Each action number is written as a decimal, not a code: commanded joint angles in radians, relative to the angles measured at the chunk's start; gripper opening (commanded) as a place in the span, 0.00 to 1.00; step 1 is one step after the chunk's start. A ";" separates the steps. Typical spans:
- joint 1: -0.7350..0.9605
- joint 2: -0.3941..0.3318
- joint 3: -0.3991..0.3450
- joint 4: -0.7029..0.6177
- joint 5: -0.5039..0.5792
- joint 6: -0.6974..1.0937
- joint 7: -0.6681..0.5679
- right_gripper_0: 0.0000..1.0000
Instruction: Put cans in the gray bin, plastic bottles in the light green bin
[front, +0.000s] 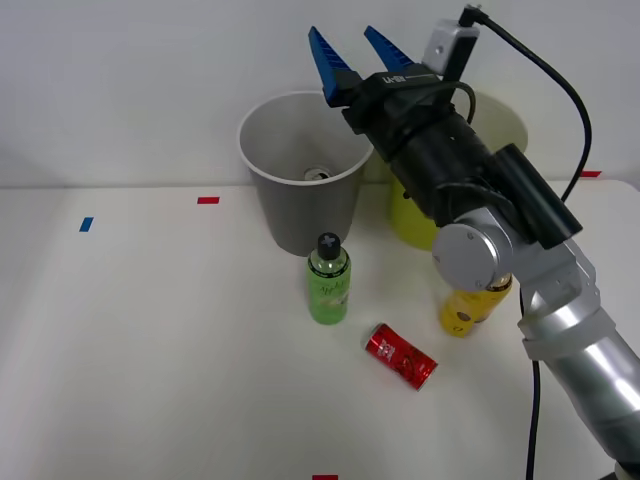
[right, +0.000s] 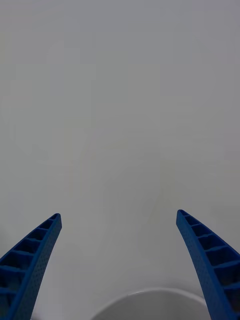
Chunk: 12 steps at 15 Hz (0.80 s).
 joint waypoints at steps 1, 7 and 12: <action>0.170 -0.022 -0.062 -0.172 -0.002 -0.045 0.002 0.77; 0.589 -0.173 -0.232 -0.557 -0.013 -0.071 0.002 0.77; 0.903 -0.219 -0.286 -0.574 0.047 -0.343 0.041 0.77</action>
